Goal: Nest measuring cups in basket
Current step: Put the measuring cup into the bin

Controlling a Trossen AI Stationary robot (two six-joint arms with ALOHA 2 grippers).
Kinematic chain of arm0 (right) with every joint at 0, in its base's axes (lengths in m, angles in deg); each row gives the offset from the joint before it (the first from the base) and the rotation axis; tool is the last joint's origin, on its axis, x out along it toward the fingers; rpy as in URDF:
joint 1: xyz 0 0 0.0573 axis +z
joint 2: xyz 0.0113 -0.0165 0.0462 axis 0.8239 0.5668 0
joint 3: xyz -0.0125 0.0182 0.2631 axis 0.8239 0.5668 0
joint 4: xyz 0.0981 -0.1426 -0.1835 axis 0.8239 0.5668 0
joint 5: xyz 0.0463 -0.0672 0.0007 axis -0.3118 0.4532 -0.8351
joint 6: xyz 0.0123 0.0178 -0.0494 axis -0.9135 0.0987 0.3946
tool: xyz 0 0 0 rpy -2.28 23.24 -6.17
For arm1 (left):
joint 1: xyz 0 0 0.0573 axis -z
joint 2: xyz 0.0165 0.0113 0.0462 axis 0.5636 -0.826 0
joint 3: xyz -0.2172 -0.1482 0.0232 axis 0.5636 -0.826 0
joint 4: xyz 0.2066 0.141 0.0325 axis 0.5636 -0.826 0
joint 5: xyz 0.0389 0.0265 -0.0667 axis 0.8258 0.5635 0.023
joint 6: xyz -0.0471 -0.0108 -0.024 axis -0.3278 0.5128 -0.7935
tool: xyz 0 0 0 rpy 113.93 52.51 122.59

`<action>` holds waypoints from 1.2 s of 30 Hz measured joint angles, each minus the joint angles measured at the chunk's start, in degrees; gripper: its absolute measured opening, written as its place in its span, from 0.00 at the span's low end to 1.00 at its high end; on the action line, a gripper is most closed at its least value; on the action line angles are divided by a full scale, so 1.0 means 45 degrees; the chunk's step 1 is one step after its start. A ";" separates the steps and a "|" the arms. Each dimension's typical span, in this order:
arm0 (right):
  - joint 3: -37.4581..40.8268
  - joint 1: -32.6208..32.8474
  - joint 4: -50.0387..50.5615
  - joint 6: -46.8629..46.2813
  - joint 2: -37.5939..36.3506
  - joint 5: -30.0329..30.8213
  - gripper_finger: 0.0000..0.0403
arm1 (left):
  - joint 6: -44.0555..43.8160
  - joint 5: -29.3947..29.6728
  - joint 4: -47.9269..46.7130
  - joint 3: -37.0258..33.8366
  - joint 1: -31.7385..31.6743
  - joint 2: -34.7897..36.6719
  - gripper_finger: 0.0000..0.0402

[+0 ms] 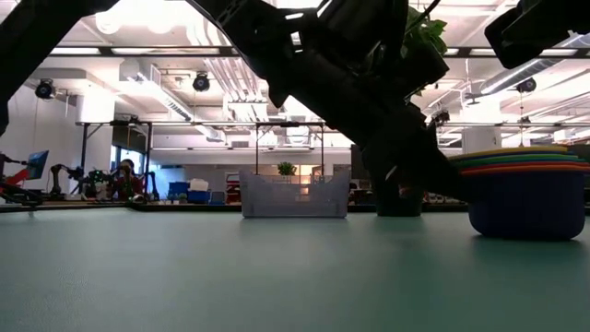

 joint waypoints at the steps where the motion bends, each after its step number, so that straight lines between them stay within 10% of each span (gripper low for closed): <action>1: 0.0000 0.0002 0.0000 -0.0066 0.0000 0.0000 0.02 | 0.0000 -0.0002 -0.0005 0.0000 0.0000 0.0000 0.70; 36: 0.0000 0.0002 0.0051 -0.0076 0.0000 -0.0010 0.02 | 0.0815 0.1378 0.0000 0.0015 0.0321 0.0185 0.27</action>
